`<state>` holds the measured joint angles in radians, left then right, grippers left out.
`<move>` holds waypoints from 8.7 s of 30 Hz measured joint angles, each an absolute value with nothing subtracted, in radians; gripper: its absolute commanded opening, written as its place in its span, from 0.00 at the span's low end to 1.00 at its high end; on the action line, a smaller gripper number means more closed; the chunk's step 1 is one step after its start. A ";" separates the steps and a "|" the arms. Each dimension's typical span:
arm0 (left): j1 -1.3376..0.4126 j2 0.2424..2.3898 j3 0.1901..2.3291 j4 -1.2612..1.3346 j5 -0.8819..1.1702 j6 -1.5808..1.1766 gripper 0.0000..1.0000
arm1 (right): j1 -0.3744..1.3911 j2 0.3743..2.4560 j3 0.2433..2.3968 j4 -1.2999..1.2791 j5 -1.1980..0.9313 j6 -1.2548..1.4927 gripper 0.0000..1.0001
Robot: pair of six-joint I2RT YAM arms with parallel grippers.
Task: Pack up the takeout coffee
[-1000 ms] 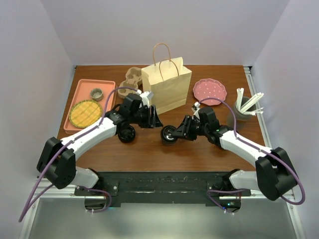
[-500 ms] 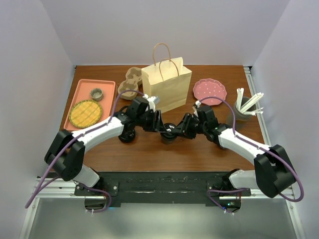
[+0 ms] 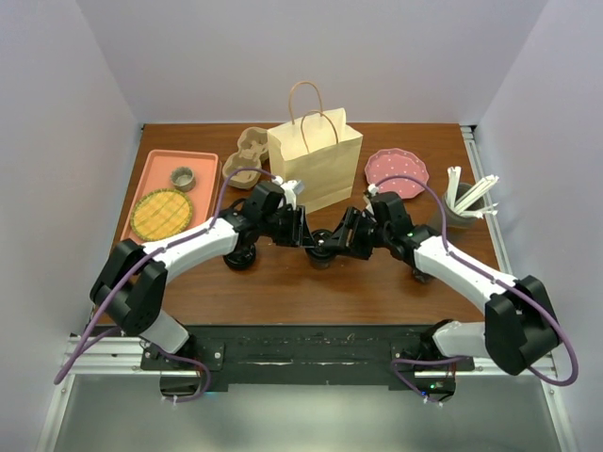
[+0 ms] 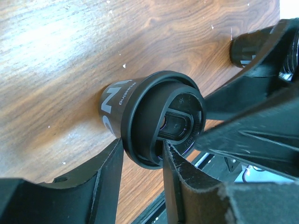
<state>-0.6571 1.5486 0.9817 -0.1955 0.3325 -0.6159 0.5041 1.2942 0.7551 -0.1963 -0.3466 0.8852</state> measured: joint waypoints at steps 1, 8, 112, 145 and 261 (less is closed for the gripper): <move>-0.657 1.552 0.984 -0.196 0.332 -0.616 0.39 | 0.504 1.291 0.767 -0.213 -0.340 0.875 0.61; -0.659 1.559 0.992 -0.195 0.329 -0.616 0.39 | 0.490 1.291 0.856 -0.311 -0.298 0.785 0.62; -0.686 1.410 1.013 -0.516 0.192 -0.773 0.51 | 0.359 1.678 0.960 -0.183 -0.863 0.357 0.38; -0.611 1.321 0.851 -0.349 0.224 -0.687 0.33 | 0.492 1.633 0.974 -0.258 -0.769 0.344 0.35; -0.630 1.308 0.728 -0.395 0.314 -0.957 0.50 | 0.594 1.644 1.079 -0.616 -0.279 0.804 0.56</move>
